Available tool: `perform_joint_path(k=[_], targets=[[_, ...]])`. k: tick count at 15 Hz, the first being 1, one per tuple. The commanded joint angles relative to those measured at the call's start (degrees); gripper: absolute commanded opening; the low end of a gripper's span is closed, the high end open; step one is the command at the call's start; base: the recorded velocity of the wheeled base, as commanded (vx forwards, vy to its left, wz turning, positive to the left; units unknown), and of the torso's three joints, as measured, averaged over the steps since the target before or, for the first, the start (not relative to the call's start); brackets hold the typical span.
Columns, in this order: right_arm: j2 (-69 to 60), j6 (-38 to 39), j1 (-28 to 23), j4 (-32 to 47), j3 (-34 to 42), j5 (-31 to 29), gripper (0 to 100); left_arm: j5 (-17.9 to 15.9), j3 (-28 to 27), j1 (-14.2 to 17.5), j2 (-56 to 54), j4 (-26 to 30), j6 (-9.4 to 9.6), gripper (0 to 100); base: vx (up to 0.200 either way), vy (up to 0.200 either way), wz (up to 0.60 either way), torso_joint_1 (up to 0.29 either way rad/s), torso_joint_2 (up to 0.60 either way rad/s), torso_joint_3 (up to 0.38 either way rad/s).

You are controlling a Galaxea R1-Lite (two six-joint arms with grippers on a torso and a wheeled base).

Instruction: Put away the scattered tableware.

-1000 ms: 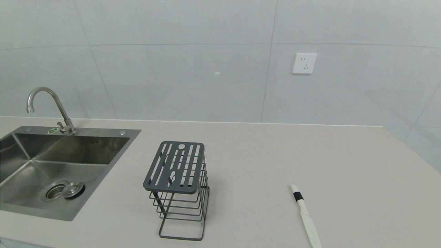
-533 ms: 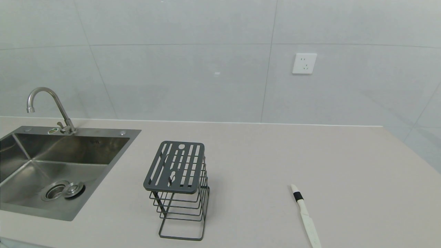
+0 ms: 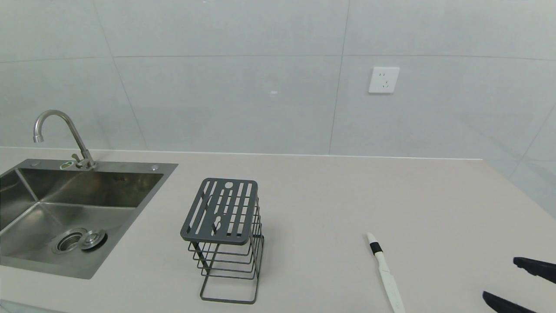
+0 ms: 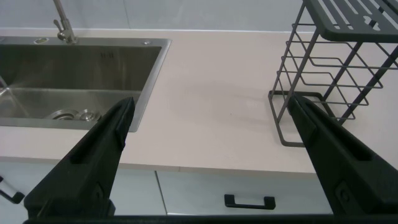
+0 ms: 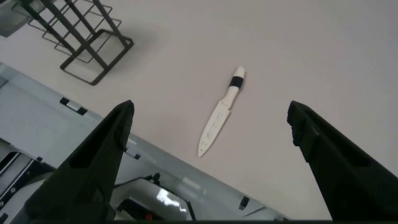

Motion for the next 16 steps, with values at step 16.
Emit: perform_joint_path(k=[16], targets=[[46.18,11.34,10.61,-0.54,-12.61,-9.28,100,0.00,0.00,0.01,0.07,-0.01,-0.01,100,0.000,0.000,0.00,0.000,0.00,0.000]])
